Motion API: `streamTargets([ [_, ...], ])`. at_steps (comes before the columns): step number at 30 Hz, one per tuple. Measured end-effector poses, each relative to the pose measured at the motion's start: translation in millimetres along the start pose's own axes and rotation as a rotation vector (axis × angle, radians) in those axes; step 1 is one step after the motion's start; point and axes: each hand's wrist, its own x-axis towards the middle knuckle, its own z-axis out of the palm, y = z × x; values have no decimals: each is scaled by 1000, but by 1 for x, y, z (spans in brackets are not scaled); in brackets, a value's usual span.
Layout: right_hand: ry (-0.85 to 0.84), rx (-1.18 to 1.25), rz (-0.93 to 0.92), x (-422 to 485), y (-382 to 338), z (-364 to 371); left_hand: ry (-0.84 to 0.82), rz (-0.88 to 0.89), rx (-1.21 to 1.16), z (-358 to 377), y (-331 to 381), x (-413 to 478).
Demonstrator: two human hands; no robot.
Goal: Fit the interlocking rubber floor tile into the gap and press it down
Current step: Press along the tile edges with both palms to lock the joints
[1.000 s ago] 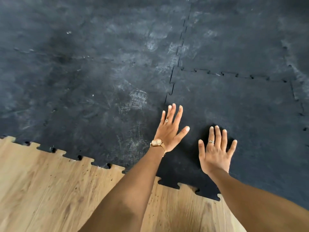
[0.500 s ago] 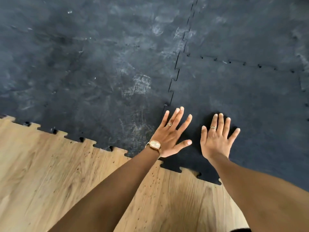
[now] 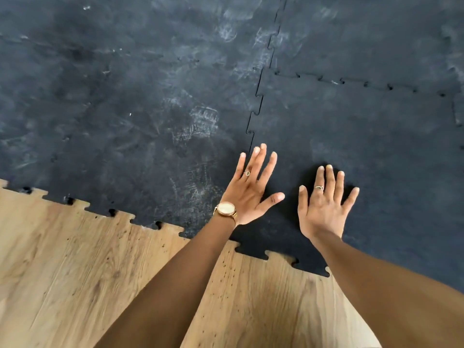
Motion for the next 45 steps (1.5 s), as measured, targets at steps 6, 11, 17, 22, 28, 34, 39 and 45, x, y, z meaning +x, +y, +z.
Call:
streamTargets([
  [6, 4, -1, 6, 0, -2, -3, 236, -53, -404, -36, 10, 35],
  [11, -8, -9, -3, -1, -1, -4, -15, -51, -27, -1, 7, 46],
  [17, -30, -8, -1, -1, -3, -5, 24, -194, 15, 3, 21, 26],
  [22, -58, -12, 8, -1, -1, -6, 5, -242, 13, 2, 28, 20],
  [28, -86, -15, -2, 1, 2, -3, -47, -219, 1, -4, 33, 23],
  [34, -194, -73, 21, 8, -5, -12, -125, -244, -15, -10, 30, 28],
  [39, -268, -83, 20, 9, -4, -16, -195, -251, -22, -12, 32, 30],
  [45, -287, -96, 16, 9, -5, -18, -215, -243, 1, -11, 32, 30],
])
